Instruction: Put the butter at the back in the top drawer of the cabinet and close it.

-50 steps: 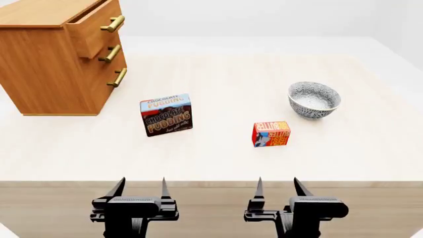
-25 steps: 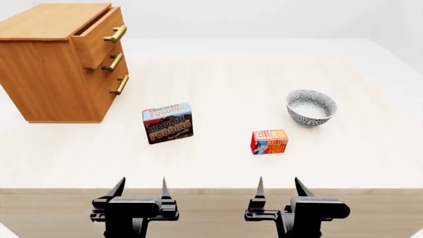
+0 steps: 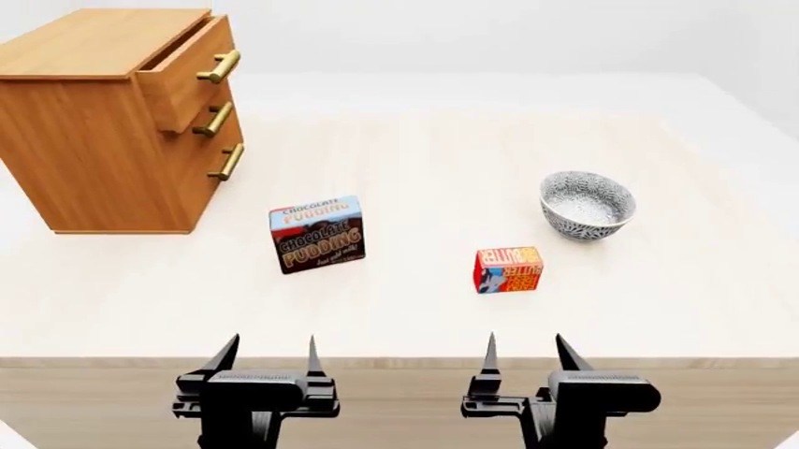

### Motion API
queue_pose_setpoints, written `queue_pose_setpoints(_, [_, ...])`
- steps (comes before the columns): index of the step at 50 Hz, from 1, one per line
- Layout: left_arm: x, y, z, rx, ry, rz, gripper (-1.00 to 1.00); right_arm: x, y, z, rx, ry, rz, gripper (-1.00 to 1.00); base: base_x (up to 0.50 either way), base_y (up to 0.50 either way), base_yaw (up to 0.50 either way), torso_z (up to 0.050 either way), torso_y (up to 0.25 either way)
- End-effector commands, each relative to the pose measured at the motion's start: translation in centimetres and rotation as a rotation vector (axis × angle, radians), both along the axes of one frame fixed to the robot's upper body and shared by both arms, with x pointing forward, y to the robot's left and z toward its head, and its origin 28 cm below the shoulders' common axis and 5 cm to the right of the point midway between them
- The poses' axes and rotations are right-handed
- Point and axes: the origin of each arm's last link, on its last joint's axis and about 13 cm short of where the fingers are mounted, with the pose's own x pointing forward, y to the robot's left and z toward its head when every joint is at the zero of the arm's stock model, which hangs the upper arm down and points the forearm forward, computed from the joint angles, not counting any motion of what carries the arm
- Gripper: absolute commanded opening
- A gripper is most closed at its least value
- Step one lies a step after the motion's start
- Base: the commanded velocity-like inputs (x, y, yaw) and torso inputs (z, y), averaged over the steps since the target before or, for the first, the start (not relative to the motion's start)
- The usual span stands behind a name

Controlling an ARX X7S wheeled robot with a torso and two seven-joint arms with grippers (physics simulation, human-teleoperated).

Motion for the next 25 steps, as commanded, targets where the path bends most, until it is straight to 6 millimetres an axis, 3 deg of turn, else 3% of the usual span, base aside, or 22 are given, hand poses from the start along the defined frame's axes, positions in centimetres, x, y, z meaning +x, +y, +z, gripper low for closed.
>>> queue_pose_setpoints(1, [0.0,0.02,-0.03,0.001,0.0,0.002,1.0,-0.11,0.03,0.05,-0.011,-0.008,0.008,1.0,0.0,0.0,0.0,0.0,0.0])
queue_pose_setpoints(17, [0.03,-0.02,-0.04,0.004,0.0,-0.002,1.0,-0.09,0.02,0.11,-0.011,-0.009,0.009,1.0,0.0,0.48,0.0,0.0,0.0])
queue_pose_setpoints(25, [0.01,-0.02,-0.02,0.003,-0.001,-0.002,1.0,-0.09,-0.04,0.11,0.005,-0.016,0.005,1.0,0.0,0.0,0.0,0.0,0.0])
